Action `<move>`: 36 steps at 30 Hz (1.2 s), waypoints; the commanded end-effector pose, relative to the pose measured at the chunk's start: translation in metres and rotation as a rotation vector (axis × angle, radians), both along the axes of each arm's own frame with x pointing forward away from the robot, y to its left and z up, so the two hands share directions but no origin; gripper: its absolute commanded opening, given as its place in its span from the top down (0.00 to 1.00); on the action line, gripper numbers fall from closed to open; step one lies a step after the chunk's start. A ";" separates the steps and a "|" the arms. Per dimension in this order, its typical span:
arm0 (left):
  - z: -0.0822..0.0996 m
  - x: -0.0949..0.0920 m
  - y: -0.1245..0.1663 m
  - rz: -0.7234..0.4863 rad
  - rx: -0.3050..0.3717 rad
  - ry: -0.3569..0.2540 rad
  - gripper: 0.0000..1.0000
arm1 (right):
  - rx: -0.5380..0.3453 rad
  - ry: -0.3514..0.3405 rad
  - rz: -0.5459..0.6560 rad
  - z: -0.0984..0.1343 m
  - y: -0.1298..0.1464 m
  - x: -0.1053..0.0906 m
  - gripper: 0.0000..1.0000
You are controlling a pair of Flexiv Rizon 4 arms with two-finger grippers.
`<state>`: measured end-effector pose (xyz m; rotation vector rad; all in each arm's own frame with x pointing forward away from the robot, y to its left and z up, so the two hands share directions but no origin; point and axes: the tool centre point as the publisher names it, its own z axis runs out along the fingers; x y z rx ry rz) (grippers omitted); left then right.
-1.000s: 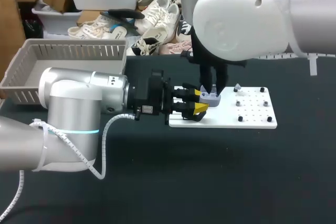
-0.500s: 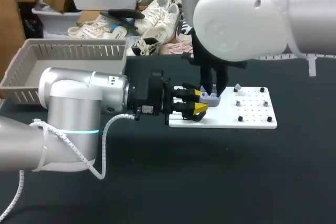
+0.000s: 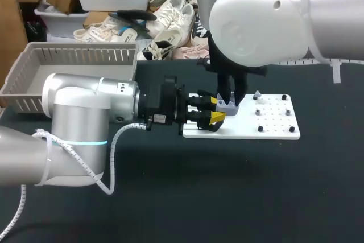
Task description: Pick up each earbud case from the left stands, insert the matching earbuds, close the lid, and place the case in the box.
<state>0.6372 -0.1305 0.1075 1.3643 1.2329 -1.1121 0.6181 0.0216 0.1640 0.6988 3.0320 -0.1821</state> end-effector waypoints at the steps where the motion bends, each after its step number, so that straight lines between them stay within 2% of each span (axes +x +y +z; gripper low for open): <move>1: -0.001 -0.002 0.000 0.006 -0.002 -0.002 1.00 | -0.002 0.002 -0.005 -0.001 0.000 0.000 1.00; 27: -0.001 -0.002 0.000 0.006 -0.002 -0.002 1.00 | 0.005 0.017 -0.025 -0.012 -0.002 0.005 1.00; 28: -0.001 -0.002 0.000 0.006 -0.002 -0.002 1.00 | 0.006 0.017 -0.027 -0.012 -0.002 0.005 0.93; 29: -0.001 -0.002 0.000 0.006 -0.002 -0.002 1.00 | 0.007 0.018 -0.028 -0.012 -0.002 0.005 0.76; 30: -0.001 -0.002 0.000 0.006 -0.002 -0.002 1.00 | 0.008 0.017 -0.029 -0.012 -0.002 0.005 0.69; 31: -0.001 -0.002 0.000 0.006 -0.002 -0.002 1.00 | 0.011 0.016 -0.030 -0.012 -0.001 0.005 0.65; 36: -0.001 -0.002 0.000 0.006 -0.002 -0.002 1.00 | 0.027 -0.002 -0.032 -0.004 -0.001 0.003 0.60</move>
